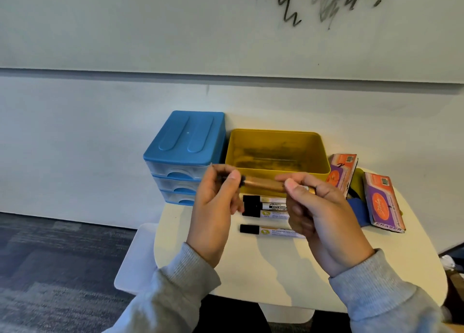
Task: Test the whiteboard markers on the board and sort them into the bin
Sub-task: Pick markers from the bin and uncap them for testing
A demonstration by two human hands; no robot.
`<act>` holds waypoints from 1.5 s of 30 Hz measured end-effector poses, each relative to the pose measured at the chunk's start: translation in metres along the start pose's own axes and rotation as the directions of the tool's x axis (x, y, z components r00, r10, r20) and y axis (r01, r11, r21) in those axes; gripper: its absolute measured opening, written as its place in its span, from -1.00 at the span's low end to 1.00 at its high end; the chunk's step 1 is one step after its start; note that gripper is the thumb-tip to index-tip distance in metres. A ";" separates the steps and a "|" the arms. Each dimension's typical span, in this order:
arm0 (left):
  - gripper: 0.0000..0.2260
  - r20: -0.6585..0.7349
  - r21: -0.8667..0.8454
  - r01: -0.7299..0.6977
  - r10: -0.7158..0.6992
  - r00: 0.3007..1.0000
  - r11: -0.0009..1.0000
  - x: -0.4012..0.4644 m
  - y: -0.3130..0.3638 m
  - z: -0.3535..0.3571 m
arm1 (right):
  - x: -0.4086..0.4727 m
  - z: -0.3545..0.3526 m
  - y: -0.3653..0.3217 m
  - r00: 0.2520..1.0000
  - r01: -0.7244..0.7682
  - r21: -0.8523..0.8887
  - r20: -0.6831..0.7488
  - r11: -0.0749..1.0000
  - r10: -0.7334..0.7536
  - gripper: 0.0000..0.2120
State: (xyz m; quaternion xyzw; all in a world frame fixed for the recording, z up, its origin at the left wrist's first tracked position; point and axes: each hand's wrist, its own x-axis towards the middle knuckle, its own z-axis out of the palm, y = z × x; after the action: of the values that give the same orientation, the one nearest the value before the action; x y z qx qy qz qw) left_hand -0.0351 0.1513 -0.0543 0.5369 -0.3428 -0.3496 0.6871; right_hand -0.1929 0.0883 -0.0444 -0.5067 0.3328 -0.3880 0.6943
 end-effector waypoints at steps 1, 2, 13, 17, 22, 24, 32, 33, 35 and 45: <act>-0.89 0.006 -0.073 0.030 -0.029 1.000 0.997 0.003 0.003 0.003 | 0.003 0.003 0.000 1.000 0.006 0.046 -0.005 0.999 -0.005 -0.79; -0.86 0.016 -0.129 0.043 -0.041 0.999 0.991 0.006 0.005 0.007 | 0.006 0.007 -0.001 1.000 0.014 0.084 0.000 0.996 -0.014 -0.77; -0.76 -0.064 0.227 -0.510 0.535 0.843 0.830 0.065 0.095 0.003 | 0.046 0.078 -0.015 0.940 0.327 -0.159 0.155 0.931 -0.304 -0.85; -0.75 0.133 0.374 -0.604 0.604 0.786 0.704 0.081 0.116 -0.043 | 0.055 0.098 0.011 0.918 0.390 -0.335 0.211 0.857 -0.336 -0.88; -0.77 0.060 0.497 -0.504 0.551 0.832 0.707 0.079 0.091 -0.123 | 0.052 0.116 0.048 0.896 0.433 -0.454 0.310 0.778 -0.318 -0.87; -0.76 -0.074 0.519 -0.390 0.495 0.866 0.760 0.090 0.067 -0.154 | 0.053 0.120 0.064 0.877 0.473 -0.521 0.361 0.711 -0.319 -0.87; -0.79 -0.521 0.439 0.172 0.094 0.848 0.882 0.093 -0.091 -0.263 | 0.065 0.122 0.124 0.781 0.618 -0.706 0.602 0.346 -0.165 -0.80; -0.78 -0.505 0.494 0.260 0.031 0.863 0.830 0.089 -0.114 -0.275 | 0.066 0.121 0.130 0.772 0.630 -0.713 0.617 0.309 -0.150 -0.79; -0.79 -0.469 0.570 0.394 -0.108 0.877 0.721 0.082 -0.151 -0.294 | 0.068 0.120 0.140 0.749 0.660 -0.713 0.650 0.237 -0.130 -0.76; -0.88 -0.352 0.788 0.556 -0.549 0.758 0.263 0.068 -0.256 -0.325 | 0.067 0.121 0.148 0.727 0.686 -0.717 0.681 0.123 -0.090 -0.72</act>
State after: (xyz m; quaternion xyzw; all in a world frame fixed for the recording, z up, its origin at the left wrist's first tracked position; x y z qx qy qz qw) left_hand 0.2466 0.2098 -0.3597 0.8890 -0.2573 -0.3439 0.1585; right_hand -0.0271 0.1108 -0.1593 -0.9641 0.1583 -0.1389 0.1618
